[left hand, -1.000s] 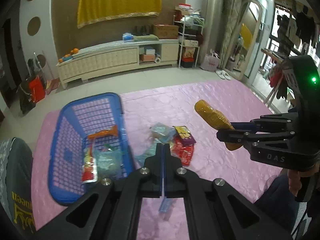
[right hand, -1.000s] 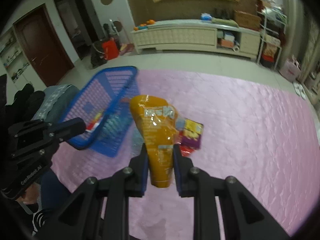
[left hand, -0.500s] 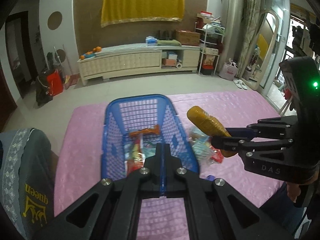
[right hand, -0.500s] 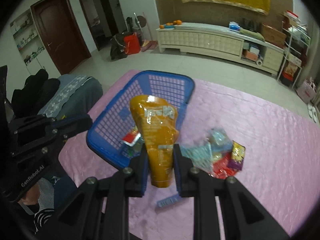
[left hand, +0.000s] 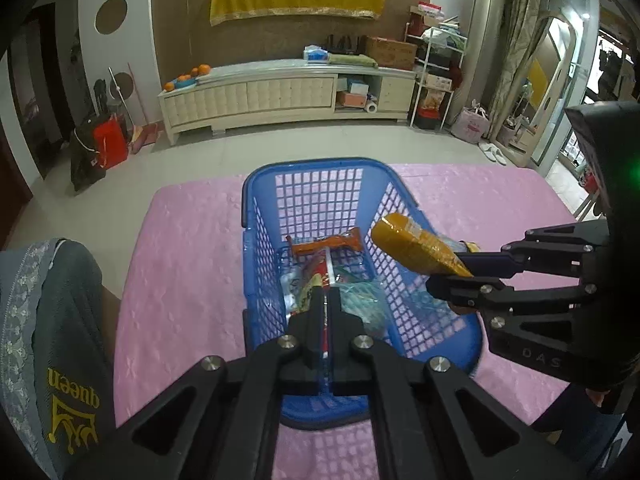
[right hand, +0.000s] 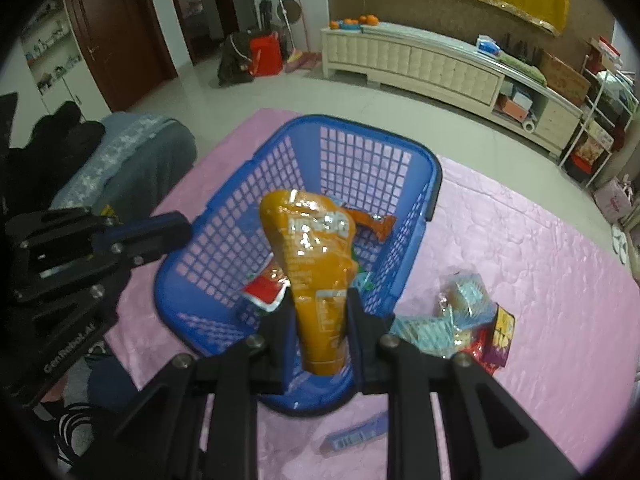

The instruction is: Organize snacks

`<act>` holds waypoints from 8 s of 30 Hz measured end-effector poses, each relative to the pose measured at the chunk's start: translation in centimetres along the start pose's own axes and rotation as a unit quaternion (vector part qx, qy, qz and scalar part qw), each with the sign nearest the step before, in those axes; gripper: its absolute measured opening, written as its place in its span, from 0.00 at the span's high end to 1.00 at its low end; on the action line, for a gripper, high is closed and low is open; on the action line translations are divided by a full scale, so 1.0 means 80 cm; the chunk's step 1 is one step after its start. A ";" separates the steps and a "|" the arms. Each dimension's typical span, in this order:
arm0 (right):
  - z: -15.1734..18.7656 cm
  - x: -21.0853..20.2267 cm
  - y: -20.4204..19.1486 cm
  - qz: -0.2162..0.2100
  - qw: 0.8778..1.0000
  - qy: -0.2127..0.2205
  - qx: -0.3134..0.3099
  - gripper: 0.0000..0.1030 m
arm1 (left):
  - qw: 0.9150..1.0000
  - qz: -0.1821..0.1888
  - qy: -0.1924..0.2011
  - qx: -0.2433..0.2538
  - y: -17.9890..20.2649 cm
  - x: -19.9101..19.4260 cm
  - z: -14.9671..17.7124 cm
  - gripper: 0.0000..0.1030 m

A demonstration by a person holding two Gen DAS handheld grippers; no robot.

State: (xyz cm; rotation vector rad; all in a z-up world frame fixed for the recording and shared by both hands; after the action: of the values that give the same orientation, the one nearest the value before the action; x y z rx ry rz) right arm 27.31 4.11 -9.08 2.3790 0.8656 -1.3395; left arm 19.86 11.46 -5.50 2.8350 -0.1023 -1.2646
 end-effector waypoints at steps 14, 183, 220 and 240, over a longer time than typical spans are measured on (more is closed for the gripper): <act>-0.020 0.049 0.009 0.107 0.994 -0.015 -0.028 0.34 | 1.000 0.006 -0.021 0.002 -0.013 0.029 -0.002 0.57; 0.122 0.108 0.093 0.094 0.995 -0.031 -0.005 0.33 | 0.997 -0.068 -0.044 -0.015 0.012 0.068 0.007 0.40; 0.013 -0.090 0.008 0.034 0.992 0.111 -0.042 0.34 | 0.995 -0.083 0.048 -0.012 0.015 -0.054 0.013 0.24; -0.063 0.066 0.034 0.069 0.993 0.030 -0.093 0.34 | 0.994 -0.108 -0.006 -0.009 -0.031 0.054 -0.050 0.24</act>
State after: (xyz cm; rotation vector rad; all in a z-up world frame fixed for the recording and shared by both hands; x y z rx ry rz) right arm 34.48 6.47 -10.96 2.2986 0.7871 -1.0912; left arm 25.85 13.66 -6.21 2.8868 0.2192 -1.3094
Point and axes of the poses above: each gripper's, at about its wrist camera, not at the fingertips, and x roughly the way its jaws point, y to its right, z to its underside, the point moved 3 cm from there along x, roughly the way its jaws point, and after that the axes turned 1 degree about y, right-handed, at the moved point
